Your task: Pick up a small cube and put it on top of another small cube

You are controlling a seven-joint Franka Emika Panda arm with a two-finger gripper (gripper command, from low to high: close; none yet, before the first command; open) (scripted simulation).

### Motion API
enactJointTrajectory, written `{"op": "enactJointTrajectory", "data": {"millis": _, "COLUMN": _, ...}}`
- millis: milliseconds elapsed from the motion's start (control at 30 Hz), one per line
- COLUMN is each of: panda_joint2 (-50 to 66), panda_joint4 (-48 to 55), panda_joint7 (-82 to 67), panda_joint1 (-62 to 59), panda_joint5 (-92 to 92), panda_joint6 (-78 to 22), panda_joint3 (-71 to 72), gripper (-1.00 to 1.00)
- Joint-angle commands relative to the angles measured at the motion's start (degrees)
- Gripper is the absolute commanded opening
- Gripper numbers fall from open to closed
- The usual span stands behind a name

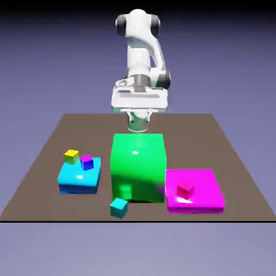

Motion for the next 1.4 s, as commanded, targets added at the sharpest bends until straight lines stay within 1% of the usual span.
{"op": "enactJointTrajectory", "data": {"millis": 0, "panda_joint2": 2.08, "panda_joint4": 1.69, "panda_joint7": 0.27, "panda_joint1": -0.06, "panda_joint5": 0.43, "panda_joint6": -1.95, "panda_joint3": -0.35, "gripper": 0.0}}
{"op": "enactJointTrajectory", "data": {"millis": 967, "panda_joint2": 62.3, "panda_joint4": 50.66, "panda_joint7": 8.18, "panda_joint1": -1.73, "panda_joint5": 12.95, "panda_joint6": -58.39, "panda_joint3": -10.52, "gripper": 0.0}}
{"op": "enactJointTrajectory", "data": {"millis": 1033, "panda_joint2": 63.12, "panda_joint4": 51.33, "panda_joint7": 8.28, "panda_joint1": -1.76, "panda_joint5": 13.12, "panda_joint6": -59.16, "panda_joint3": -10.66, "gripper": 0.0}}
{"op": "enactJointTrajectory", "data": {"millis": 1133, "panda_joint2": 67.34, "panda_joint4": 47.98, "panda_joint7": 7.11, "panda_joint1": -1.7, "panda_joint5": 14.81, "panda_joint6": -51.7, "panda_joint3": -9.51, "gripper": 0.0}}
{"op": "enactJointTrajectory", "data": {"millis": 1167, "panda_joint2": 67.88, "panda_joint4": 47.55, "panda_joint7": 6.96, "panda_joint1": -1.69, "panda_joint5": 15.02, "panda_joint6": -50.75, "panda_joint3": -9.36, "gripper": 0.0}}
{"op": "enactJointTrajectory", "data": {"millis": 1200, "panda_joint2": 67.88, "panda_joint4": 47.55, "panda_joint7": 6.96, "panda_joint1": -1.69, "panda_joint5": 15.02, "panda_joint6": -50.74, "panda_joint3": -9.36, "gripper": -1.0}}
{"op": "enactJointTrajectory", "data": {"millis": 1233, "panda_joint2": 67.88, "panda_joint4": 47.55, "panda_joint7": 6.96, "panda_joint1": -1.69, "panda_joint5": 15.02, "panda_joint6": -50.74, "panda_joint3": -9.36, "gripper": -1.0}}
{"op": "enactJointTrajectory", "data": {"millis": 1367, "panda_joint2": 62.43, "panda_joint4": 51.13, "panda_joint7": 6.74, "panda_joint1": -0.71, "panda_joint5": 11.62, "panda_joint6": -59.46, "panda_joint3": -9.79, "gripper": -1.0}}
